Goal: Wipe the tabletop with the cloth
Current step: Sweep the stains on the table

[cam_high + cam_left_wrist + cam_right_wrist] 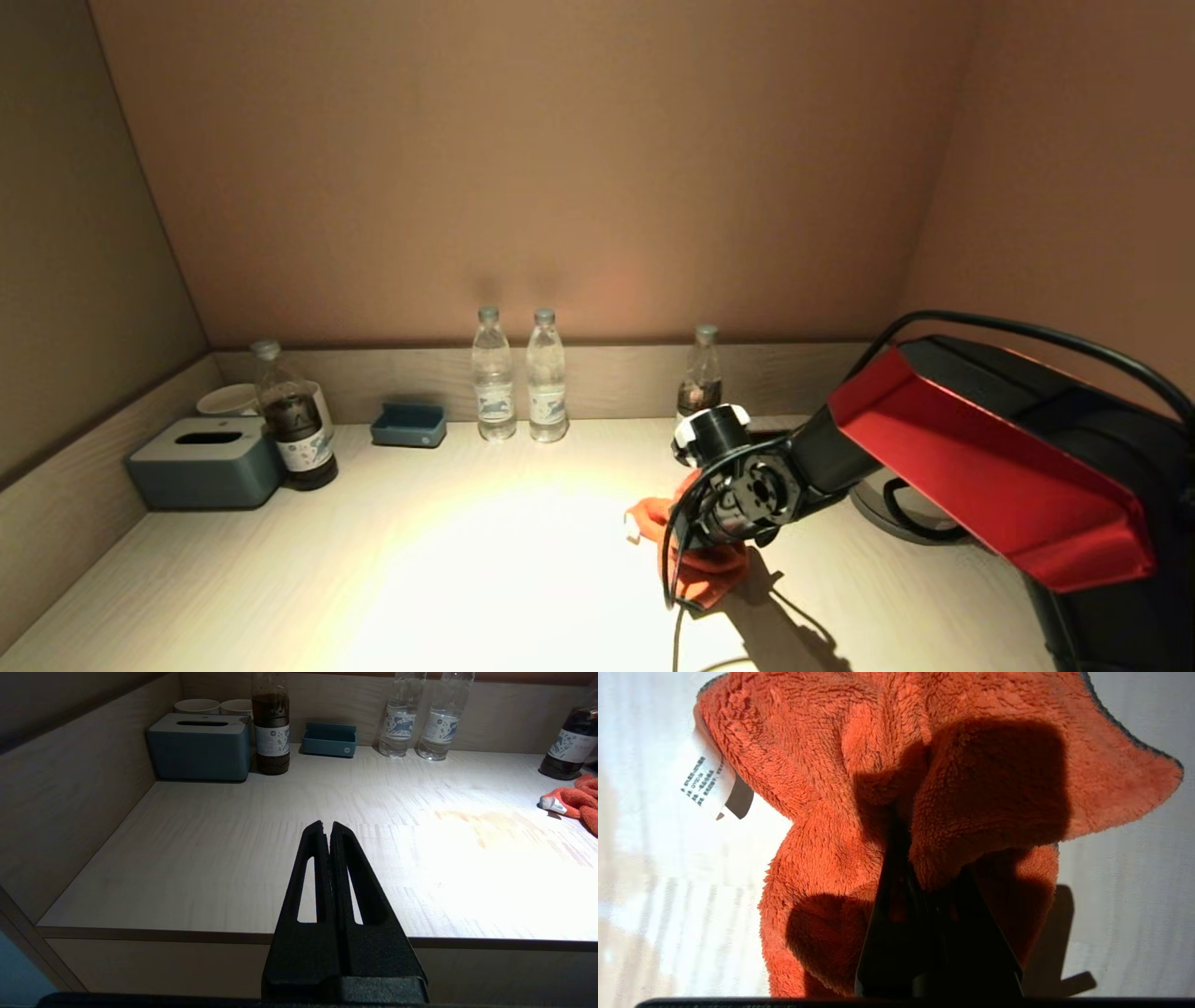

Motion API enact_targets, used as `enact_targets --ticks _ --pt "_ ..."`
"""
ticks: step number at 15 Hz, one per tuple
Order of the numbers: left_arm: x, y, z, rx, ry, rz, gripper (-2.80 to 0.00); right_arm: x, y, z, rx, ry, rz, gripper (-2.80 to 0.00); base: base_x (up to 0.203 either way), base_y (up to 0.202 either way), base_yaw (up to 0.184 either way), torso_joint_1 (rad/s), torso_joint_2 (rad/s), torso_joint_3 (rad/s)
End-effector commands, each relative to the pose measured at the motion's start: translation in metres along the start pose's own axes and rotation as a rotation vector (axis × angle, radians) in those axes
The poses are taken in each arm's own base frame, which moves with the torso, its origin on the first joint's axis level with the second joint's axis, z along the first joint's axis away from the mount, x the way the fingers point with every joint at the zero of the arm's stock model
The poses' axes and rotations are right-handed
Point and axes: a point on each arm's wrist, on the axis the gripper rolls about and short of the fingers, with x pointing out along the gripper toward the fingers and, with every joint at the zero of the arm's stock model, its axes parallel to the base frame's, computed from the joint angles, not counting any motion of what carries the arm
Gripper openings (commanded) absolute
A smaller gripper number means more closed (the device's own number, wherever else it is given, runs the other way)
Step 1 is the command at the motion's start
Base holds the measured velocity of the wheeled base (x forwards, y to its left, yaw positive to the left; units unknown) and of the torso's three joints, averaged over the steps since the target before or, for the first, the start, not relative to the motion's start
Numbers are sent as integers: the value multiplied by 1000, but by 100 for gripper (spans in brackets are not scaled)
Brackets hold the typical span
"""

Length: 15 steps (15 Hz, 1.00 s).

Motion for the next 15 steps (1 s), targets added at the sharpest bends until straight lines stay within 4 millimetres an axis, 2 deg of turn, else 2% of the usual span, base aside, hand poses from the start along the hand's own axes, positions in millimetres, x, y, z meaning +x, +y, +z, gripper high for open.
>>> enact_targets --ticks 1,4,6,8,15 --pt "0 0 0 -1 0 1 -280 -1 8 -1 -16 -2 8 -280 0 0 0 0 0 0" --pt "0 0 0 -1 0 1 -280 -2 33 -6 -70 -5 41 -280 0 0 0 0 0 0" --pt "0 0 0 -1 0 1 -280 -2 34 -6 -73 -5 42 -280 0 0 0 0 0 0" --pt "0 0 0 -1 0 1 -280 -5 51 -9 -115 -7 63 -280 0 0 0 0 0 0" --pt "0 0 0 -1 0 1 -280 -6 73 -14 -224 -20 76 -280 0 0 0 0 0 0"
